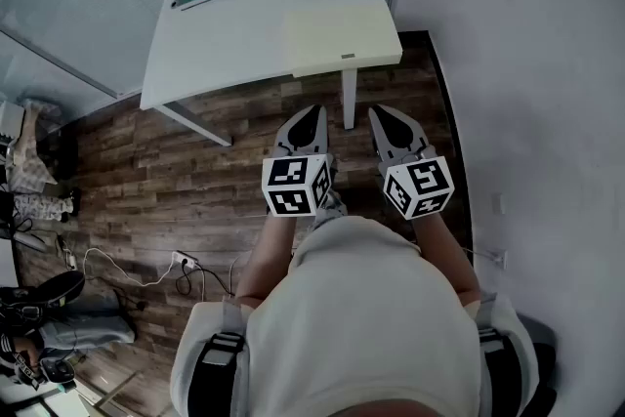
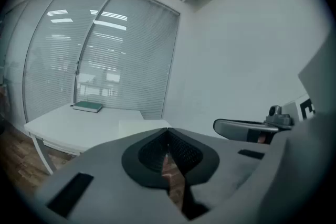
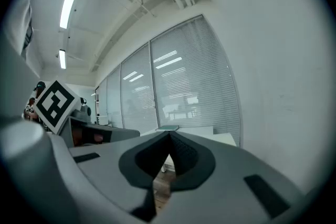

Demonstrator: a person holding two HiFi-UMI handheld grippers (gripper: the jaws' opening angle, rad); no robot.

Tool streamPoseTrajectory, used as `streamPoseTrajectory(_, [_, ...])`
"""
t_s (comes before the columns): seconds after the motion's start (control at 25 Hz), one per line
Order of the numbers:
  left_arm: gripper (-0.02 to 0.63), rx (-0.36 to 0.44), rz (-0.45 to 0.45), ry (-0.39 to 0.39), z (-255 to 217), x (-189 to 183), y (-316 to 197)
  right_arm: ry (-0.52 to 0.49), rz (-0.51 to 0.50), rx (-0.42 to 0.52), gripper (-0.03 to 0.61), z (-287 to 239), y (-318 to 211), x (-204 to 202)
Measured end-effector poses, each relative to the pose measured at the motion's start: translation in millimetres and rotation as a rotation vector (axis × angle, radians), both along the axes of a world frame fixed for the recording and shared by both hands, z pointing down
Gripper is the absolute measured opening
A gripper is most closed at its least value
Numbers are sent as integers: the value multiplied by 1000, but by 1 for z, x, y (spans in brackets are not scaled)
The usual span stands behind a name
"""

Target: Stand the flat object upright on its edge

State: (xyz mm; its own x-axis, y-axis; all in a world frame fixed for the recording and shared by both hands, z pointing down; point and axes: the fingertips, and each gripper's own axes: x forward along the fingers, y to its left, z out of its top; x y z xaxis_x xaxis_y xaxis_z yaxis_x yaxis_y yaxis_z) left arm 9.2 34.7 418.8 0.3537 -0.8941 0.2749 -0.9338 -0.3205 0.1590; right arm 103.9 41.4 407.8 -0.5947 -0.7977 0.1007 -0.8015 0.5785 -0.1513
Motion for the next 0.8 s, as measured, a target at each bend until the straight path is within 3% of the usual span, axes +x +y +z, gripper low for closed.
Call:
streamPoseTrajectory(0.48, [20, -26, -2, 7, 6, -9, 8, 3, -2, -26, 18, 5, 7, -9])
streamPoseTrajectory(0.8, [21, -32, -17, 20, 9, -13, 2, -74, 12, -43, 18, 3, -4, -6])
